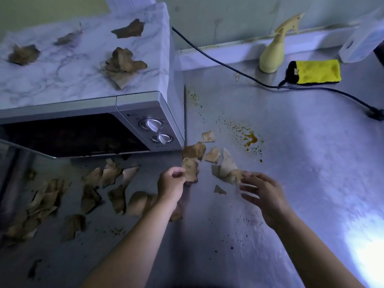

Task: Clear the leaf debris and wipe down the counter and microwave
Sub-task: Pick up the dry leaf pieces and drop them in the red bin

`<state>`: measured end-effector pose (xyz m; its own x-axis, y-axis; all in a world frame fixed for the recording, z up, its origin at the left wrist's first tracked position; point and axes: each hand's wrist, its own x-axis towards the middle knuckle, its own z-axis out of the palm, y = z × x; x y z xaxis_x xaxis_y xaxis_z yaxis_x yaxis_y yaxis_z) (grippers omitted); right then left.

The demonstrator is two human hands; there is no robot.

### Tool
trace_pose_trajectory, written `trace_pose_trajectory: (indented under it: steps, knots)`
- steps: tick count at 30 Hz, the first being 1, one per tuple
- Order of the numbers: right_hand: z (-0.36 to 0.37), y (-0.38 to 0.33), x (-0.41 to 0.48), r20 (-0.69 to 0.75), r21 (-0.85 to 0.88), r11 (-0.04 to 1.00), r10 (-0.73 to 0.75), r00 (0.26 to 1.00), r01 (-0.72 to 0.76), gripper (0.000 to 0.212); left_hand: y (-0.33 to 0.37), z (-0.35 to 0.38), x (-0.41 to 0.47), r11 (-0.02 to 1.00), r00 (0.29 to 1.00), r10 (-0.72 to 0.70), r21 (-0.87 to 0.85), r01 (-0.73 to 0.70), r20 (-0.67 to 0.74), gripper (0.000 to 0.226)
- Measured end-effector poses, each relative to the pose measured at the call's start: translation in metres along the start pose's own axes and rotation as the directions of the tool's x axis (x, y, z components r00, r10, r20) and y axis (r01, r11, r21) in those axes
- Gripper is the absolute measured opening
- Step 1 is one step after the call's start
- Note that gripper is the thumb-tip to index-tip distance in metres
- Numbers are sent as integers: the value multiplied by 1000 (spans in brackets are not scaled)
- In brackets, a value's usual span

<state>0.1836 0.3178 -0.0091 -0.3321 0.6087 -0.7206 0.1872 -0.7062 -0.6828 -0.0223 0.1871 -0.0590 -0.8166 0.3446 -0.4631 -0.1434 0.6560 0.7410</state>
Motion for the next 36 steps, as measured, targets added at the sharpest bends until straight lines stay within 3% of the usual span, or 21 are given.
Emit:
trace_pose_trajectory:
  steps: [5, 10, 15, 19, 25, 27, 30, 33, 36]
  knots:
    - [4, 14, -7, 36, -15, 1000, 1, 999, -1, 8, 17, -13, -34, 992, 996, 25, -122, -14, 87, 36]
    - [21, 30, -22, 175, -60, 998, 14, 984, -3, 17, 21, -29, -79, 976, 958, 32, -213, 31, 285, 30]
    - [43, 43, -41, 293, -48, 999, 39, 955, -26, 16, 11, -41, -100, 973, 940, 2, -218, 76, 340, 31]
    - [53, 50, -59, 256, -23, 999, -27, 966, 34, 6, -5, -49, -106, 982, 923, 11, -176, 61, 383, 34]
    - [58, 62, -88, 58, 16, 997, -82, 995, 81, 30, -33, -84, -95, 970, 900, 130, -239, -30, 415, 28]
    - [57, 67, -99, 11, 34, 995, -95, 995, 95, 28, -46, -101, -77, 979, 932, 178, -148, -137, 316, 22]
    - [60, 78, -115, -48, 16, 994, -110, 993, 111, 22, -68, -128, -43, 921, 942, 272, 231, -314, 198, 20]
    - [68, 91, -132, -97, 14, 991, -130, 987, 132, 22, -82, -142, -16, 774, 946, 222, 547, -319, 238, 55]
    - [75, 103, -148, -129, 15, 989, -147, 981, 150, 15, -85, -137, -1, 699, 943, 177, 639, -323, 283, 78]
